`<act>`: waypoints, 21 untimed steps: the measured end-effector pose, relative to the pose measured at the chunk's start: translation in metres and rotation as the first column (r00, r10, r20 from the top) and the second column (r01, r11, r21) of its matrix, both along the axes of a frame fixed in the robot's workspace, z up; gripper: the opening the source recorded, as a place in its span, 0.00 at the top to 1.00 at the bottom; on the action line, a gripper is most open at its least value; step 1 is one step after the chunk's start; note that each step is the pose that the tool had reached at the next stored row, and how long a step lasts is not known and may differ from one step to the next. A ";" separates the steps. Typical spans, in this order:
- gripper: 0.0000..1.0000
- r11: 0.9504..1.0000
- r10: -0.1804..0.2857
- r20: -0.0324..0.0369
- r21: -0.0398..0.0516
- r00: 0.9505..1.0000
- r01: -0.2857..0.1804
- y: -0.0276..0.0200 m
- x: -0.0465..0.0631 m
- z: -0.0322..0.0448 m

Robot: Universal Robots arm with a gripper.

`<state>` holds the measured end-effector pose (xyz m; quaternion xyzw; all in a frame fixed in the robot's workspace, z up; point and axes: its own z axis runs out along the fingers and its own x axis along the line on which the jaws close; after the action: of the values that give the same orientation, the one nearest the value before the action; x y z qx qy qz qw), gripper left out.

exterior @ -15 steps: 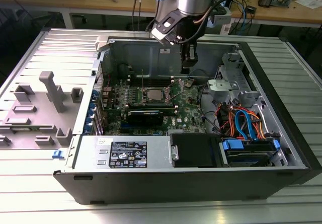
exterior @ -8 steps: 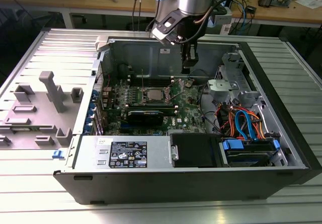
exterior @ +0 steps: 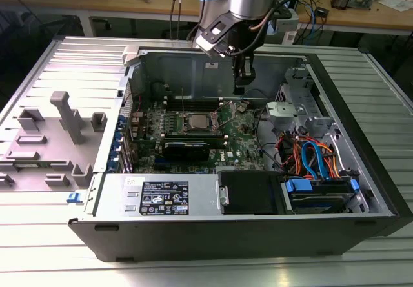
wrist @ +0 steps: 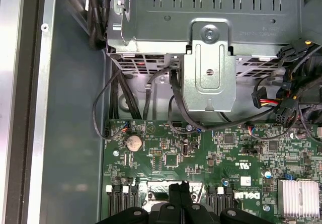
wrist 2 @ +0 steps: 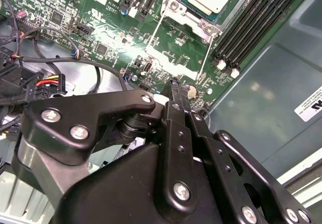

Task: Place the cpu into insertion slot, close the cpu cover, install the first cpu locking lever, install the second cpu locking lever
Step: 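Close the cpu cover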

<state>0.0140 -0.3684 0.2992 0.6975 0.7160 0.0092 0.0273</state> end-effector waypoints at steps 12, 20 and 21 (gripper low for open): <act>0.89 1.000 0.000 0.000 0.001 1.000 0.000 0.0000 0.001 0.0000; 0.89 1.000 0.000 0.000 0.001 1.000 0.000 0.0000 0.003 0.0000; 0.89 1.000 0.000 0.000 0.001 1.000 0.000 0.0000 0.004 0.0000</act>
<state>0.0185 -0.3683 0.2992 0.6974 0.7161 0.0093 0.0272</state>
